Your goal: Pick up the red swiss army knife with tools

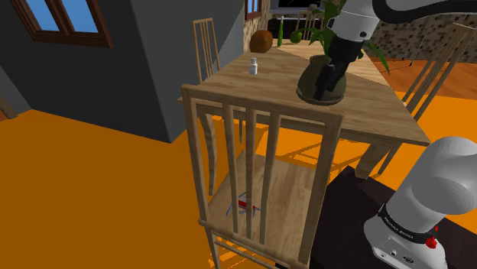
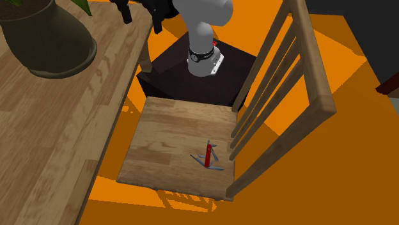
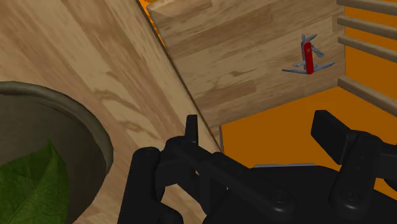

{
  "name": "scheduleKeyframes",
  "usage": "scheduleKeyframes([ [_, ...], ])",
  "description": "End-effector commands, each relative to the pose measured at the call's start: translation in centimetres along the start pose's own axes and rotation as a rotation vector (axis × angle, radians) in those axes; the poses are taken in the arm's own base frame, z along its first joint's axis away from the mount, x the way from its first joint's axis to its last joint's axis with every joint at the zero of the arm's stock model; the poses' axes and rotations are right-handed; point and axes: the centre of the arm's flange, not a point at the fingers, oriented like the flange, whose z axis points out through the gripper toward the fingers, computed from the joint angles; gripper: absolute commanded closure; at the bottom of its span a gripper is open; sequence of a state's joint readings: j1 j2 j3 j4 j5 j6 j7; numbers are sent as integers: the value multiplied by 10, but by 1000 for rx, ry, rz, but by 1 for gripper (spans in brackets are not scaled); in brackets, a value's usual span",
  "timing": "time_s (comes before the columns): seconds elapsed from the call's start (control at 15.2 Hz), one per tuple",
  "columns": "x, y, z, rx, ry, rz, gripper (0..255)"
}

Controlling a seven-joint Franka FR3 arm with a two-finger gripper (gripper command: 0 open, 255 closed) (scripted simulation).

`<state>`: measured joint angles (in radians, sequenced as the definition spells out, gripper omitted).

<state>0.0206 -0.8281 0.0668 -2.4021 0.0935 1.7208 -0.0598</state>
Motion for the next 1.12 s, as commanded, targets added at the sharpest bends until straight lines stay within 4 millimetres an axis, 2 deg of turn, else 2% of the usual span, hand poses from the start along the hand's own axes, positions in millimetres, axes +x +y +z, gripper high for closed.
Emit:
scheduleKeyframes([
  [0.0, 0, 0, 0, 0, 0, 0, 0],
  [1.06, 32, -108, 180, 12, -53, -173, 0],
])
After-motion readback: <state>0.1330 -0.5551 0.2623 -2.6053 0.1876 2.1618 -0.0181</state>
